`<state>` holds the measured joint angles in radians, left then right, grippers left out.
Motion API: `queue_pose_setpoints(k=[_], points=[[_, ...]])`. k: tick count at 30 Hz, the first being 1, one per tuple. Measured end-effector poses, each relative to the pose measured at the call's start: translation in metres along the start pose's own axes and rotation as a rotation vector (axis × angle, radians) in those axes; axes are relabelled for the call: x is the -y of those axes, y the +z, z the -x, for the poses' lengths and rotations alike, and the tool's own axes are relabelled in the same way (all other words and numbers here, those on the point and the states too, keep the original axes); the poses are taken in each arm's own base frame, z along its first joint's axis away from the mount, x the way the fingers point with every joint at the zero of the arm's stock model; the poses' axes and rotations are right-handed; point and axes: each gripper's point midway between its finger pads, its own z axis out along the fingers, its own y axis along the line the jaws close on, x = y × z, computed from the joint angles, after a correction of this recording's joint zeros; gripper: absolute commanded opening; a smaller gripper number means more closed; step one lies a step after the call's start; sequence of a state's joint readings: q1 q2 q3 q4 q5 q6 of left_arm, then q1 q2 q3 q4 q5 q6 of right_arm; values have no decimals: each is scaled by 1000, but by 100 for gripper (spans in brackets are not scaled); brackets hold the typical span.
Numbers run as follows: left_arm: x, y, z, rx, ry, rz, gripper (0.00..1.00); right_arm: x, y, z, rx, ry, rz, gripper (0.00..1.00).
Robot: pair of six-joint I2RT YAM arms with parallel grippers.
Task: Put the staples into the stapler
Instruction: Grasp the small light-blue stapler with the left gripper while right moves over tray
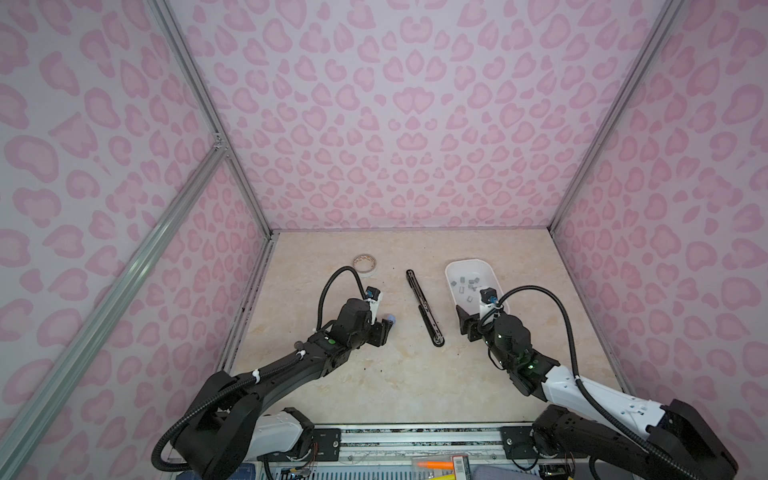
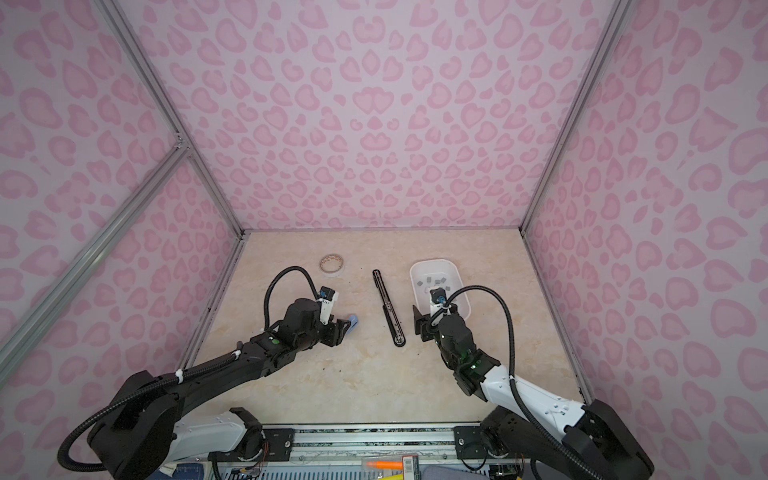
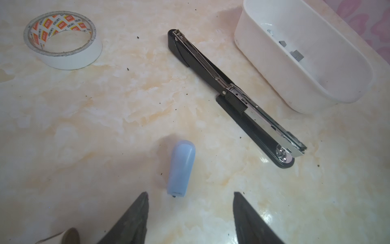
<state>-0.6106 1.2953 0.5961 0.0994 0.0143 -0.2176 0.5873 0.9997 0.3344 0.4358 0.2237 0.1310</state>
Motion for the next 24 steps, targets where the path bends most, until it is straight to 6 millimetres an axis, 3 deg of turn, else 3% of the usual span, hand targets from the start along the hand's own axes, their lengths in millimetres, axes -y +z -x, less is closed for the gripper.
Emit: queue_pose_setpoints(k=[2,6,14,21,24], points=[[-1,10,0,-25,8,9,62,27,-2,-7,-6,32,-59,76],[-2,31,-7,-96,24,21,57,55,-7,-24,-14,106,-99,76],[-5,63,-10,-179,51,54,51,47,-4,-28,-10,131,-37,73],[-11,73,-18,-223,66,83,49,40,-3,-28,-14,130,-1,73],[-14,77,-22,-240,74,99,42,36,1,-30,-31,126,13,72]])
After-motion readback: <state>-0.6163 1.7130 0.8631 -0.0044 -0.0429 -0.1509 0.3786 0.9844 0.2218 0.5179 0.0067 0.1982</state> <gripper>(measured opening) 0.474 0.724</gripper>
